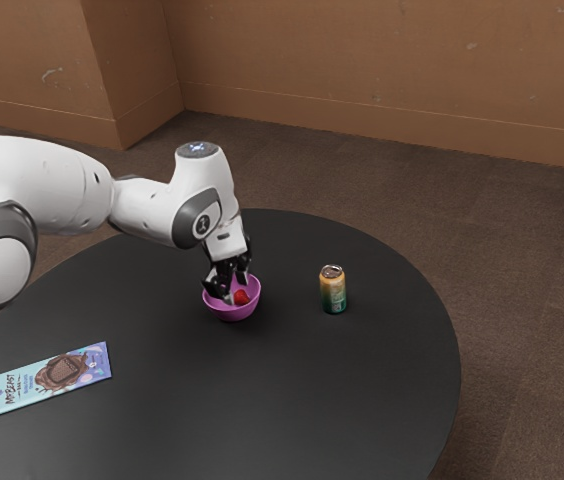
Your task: Take strawberry from the bowl
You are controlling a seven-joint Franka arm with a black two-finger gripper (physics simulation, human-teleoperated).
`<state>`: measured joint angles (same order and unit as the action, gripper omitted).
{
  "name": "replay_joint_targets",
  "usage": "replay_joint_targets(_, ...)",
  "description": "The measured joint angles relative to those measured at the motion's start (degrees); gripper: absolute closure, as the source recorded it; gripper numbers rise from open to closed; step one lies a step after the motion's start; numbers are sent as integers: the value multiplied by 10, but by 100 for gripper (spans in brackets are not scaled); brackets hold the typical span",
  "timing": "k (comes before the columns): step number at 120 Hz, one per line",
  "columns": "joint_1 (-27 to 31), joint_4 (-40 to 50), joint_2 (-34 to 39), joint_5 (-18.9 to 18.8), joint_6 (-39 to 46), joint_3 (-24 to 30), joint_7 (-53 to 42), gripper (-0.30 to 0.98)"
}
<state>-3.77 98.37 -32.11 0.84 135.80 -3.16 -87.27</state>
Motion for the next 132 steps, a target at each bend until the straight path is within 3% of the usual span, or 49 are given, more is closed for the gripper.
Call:
replay_joint_targets(40, -1, 1, -5, 3, 5, -4, -2, 41)
replay_joint_targets(132, -1, 1, -20, 12, 27, -3, -4, 42)
